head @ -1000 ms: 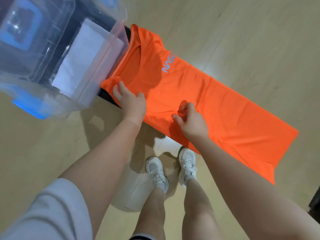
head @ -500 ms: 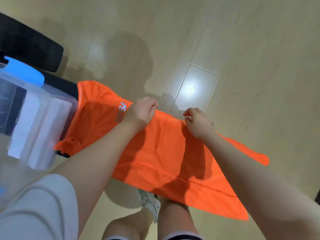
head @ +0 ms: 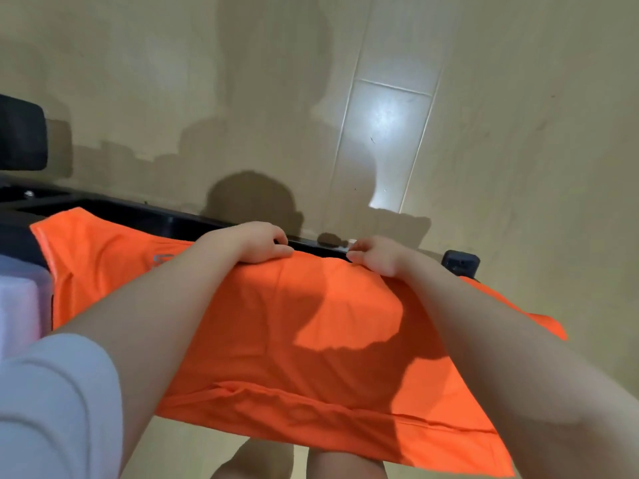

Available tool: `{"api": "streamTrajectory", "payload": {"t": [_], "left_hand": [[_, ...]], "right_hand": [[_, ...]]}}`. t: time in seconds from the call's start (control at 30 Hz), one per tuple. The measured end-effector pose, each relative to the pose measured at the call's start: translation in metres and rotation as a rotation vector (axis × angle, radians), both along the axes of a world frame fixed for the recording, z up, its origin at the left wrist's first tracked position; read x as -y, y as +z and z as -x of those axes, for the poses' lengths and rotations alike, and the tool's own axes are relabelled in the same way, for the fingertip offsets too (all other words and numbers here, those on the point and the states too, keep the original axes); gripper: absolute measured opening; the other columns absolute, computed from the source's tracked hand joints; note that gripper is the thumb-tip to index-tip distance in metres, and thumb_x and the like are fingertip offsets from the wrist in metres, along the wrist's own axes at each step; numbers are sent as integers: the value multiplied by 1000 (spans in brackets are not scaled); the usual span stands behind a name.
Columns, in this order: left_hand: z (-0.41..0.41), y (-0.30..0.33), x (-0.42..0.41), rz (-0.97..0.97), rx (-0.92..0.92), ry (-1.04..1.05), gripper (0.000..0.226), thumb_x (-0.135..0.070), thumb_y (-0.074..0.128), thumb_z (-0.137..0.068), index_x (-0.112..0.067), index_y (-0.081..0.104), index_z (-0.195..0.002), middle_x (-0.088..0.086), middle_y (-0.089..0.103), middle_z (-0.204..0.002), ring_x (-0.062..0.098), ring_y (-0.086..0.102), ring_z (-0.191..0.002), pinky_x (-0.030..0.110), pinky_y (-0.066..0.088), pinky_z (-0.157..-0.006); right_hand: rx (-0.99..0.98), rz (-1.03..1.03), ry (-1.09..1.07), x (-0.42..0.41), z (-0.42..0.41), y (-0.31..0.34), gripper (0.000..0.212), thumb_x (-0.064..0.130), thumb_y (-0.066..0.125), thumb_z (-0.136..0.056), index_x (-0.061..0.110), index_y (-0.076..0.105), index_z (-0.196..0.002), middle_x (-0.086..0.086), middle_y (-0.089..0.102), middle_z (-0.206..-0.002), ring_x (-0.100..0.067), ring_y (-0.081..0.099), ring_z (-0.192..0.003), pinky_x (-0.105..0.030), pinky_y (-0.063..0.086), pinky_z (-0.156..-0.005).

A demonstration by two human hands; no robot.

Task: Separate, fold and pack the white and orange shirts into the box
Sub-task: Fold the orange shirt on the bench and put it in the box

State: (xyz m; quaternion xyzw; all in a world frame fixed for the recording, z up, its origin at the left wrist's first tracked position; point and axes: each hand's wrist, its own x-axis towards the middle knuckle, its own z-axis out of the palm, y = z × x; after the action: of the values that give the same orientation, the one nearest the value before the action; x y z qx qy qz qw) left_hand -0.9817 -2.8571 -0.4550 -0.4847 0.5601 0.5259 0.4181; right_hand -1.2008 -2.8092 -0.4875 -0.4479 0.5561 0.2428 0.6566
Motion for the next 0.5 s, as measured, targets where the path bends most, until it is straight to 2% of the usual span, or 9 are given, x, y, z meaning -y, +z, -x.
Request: {"api": "streamTrajectory", "payload": {"t": [0.07, 0.13, 0.2, 0.23, 0.37, 0.4, 0.5], "left_hand": [[-3, -3, 2, 17, -4, 16, 32, -42, 50, -91, -21, 63, -111, 2, 62, -120, 21, 56, -107, 31, 43, -92], [-6, 0, 4, 70, -30, 53, 25, -38, 54, -89, -19, 66, -101, 2, 65, -111, 18, 56, -95, 28, 43, -83], [-8, 10, 6, 121, -67, 88, 21, -36, 58, -88, -19, 66, -97, 2, 66, -104, 17, 55, -90, 26, 41, -78], [-10, 16, 10, 142, -84, 107, 22, -37, 59, -87, -18, 65, -97, 2, 65, -103, 16, 55, -89, 26, 40, -77], [-13, 51, 16, 257, -166, 136, 24, -31, 61, -87, -15, 63, -104, 5, 64, -104, 17, 55, -90, 23, 39, -75], [-12, 56, 18, 289, -181, 122, 23, -27, 60, -88, -12, 63, -106, 8, 65, -104, 19, 55, -90, 23, 38, -74], [-12, 92, 8, 440, -255, 82, 16, -15, 57, -87, -6, 63, -99, 14, 65, -100, 25, 58, -93, 28, 38, -73]], "right_hand": [[30, 9, 14, 2, 3, -1, 29, 31, 52, -90, 16, 65, -111, -6, 64, -116, -23, 57, -109, -31, 44, -92], [64, 45, -38, 3, 5, 6, 22, 27, 56, -89, 13, 69, -101, -6, 66, -100, -18, 58, -93, -24, 45, -74], [77, 181, -118, 5, 6, 22, 15, 20, 58, -88, 9, 68, -91, -6, 63, -88, -17, 55, -82, -21, 37, -59], [77, 287, -151, 8, 8, 31, 12, 16, 58, -88, 7, 65, -88, -7, 62, -84, -17, 52, -79, -24, 32, -56], [85, 603, -91, 14, 14, 74, 10, 10, 57, -87, 5, 61, -94, -8, 60, -87, -19, 47, -77, -21, 27, -58], [75, 661, -67, 14, 16, 81, 10, 11, 57, -87, 6, 60, -95, -9, 62, -90, -22, 49, -78, -22, 29, -60], [-7, 855, 47, -10, 16, 114, 15, 17, 52, -89, 8, 58, -99, -15, 62, -98, -33, 59, -88, -36, 46, -69]]}}
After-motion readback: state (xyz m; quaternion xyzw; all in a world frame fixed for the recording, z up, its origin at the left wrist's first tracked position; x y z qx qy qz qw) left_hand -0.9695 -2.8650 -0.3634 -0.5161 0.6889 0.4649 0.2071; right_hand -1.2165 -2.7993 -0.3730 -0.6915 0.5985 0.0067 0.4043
